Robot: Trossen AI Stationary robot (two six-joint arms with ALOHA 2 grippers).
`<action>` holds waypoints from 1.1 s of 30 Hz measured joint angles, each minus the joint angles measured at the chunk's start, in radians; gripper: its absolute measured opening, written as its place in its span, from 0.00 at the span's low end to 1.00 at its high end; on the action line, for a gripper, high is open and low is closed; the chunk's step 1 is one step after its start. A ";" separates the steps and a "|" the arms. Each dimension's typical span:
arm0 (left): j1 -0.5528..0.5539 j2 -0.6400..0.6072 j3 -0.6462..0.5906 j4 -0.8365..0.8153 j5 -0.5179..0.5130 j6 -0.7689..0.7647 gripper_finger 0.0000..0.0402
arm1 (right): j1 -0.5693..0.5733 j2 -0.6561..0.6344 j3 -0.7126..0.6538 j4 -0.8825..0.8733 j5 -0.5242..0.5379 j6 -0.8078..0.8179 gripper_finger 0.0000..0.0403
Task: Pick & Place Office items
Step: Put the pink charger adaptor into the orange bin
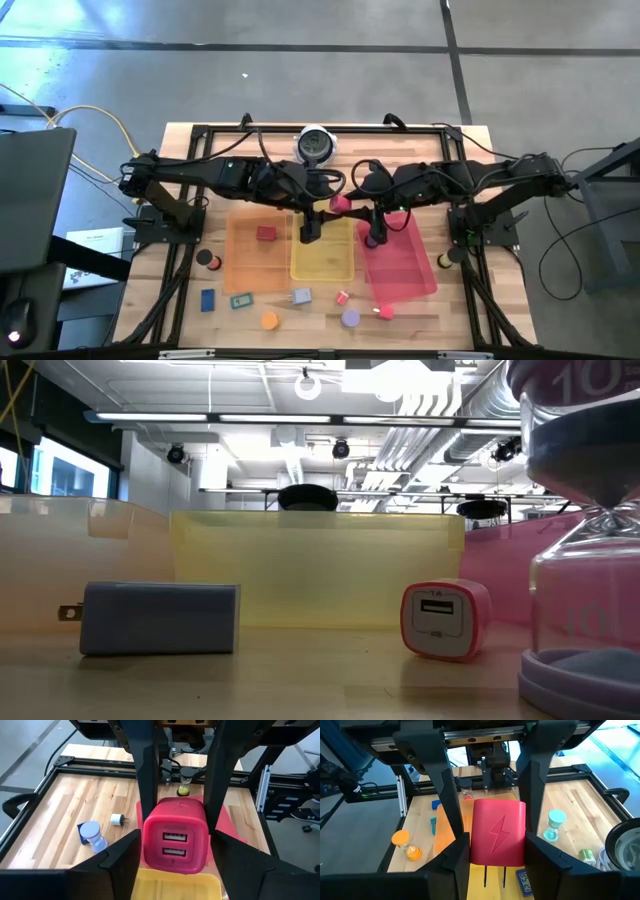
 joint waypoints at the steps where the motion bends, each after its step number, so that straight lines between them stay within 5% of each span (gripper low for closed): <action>1: 0.000 0.000 0.000 0.000 0.000 0.000 0.53 | 0.000 0.000 0.000 0.000 0.001 0.000 0.34; 10: -0.010 -0.001 0.000 -0.004 0.010 0.018 0.36 | 0.001 0.000 0.000 -0.001 -0.009 -0.009 0.34; 23: -0.011 -0.001 0.000 -0.004 -0.010 0.020 0.36 | 0.000 0.000 0.000 -0.001 -0.009 0.027 0.44; 33: -0.008 -0.001 0.000 -0.006 -0.015 0.018 0.36 | 0.001 -0.027 0.000 -0.044 0.131 0.017 0.45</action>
